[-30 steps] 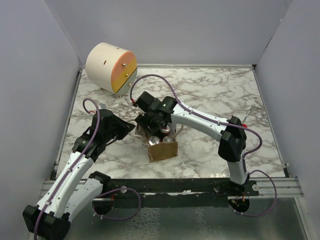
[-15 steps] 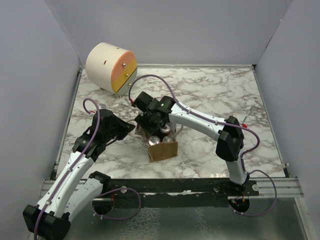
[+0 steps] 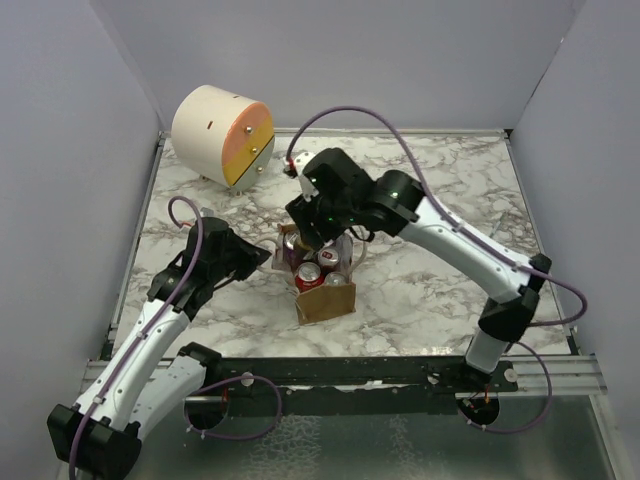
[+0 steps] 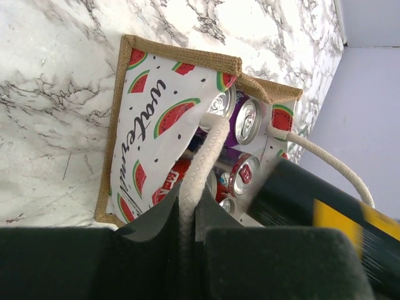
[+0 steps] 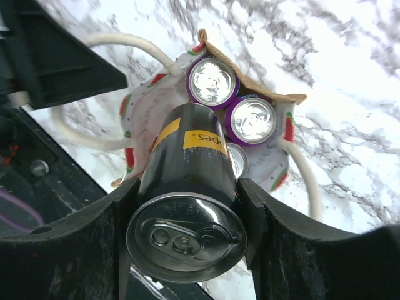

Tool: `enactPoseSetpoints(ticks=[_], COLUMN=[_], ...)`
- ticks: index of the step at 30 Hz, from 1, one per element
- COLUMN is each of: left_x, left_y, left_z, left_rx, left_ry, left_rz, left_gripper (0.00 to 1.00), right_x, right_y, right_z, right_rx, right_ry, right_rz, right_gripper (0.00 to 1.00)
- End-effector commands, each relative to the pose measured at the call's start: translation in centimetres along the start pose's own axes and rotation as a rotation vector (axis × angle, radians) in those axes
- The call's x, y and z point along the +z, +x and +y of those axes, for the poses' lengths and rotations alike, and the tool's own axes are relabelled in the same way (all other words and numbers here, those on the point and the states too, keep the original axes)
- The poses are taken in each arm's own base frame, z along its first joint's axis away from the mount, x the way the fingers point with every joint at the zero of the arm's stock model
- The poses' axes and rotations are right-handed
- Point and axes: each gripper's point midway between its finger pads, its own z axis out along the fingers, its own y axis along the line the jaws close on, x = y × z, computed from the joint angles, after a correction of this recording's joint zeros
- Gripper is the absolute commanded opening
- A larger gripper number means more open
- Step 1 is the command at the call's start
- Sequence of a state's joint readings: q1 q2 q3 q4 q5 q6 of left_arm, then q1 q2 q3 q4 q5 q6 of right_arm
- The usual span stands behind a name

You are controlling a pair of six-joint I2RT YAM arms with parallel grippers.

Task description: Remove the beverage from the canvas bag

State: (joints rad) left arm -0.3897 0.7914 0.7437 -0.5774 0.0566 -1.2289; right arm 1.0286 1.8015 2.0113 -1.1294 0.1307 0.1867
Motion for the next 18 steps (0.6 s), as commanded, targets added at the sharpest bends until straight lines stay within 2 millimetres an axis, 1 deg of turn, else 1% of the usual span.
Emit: enactPoseSetpoints(ticks=[1,3,5,9,11,13,14,16,18], left_x=[0.4,0.5,0.6,0.8,0.9,1.0,1.1,1.2,1.3], left_y=[0.3,0.3,0.3,0.3,0.3,0.3,0.3,0.3,0.4], left_z=[0.1,0.1,0.1,-0.1,-0.2,-0.2,-0.2,-0.3,-0.3], left_rx=[-0.001,0.009,0.011,0.011,0.011,0.013,0.014,0.019,0.02], left_ry=[-0.015,-0.023,-0.029,-0.026,-0.025,-0.026,-0.029,-0.029,-0.03], left_rz=[0.027,0.033,0.035,0.035,0.04,0.043,0.045,0.048,0.054], left_gripper=[0.0,0.0,0.0,0.0,0.0,0.0,0.0,0.0,0.0], right_x=[-8.4,-10.6,-13.0,-18.0,-20.1,-21.3,-21.6,-21.6,-20.9], right_y=[-4.3,-4.9,-5.8,-7.3,-7.8,-7.3,-6.9,-5.9,-4.8], right_z=[-0.7,-1.7,-3.2,-7.6,-10.0,-12.1,-13.1,-14.5,-15.5], right_rx=[0.053,0.065,0.076,0.103,0.11,0.108,0.106,0.092,0.069], right_ry=[-0.011,0.02,0.079,0.29,0.416,0.548,0.617,0.725,0.806], right_rz=[-0.267,-0.331,-0.409,-0.581,-0.662,-0.696,-0.699,-0.687,-0.653], right_gripper=[0.03,0.03,0.03,0.02,0.02,0.02,0.02,0.02,0.02])
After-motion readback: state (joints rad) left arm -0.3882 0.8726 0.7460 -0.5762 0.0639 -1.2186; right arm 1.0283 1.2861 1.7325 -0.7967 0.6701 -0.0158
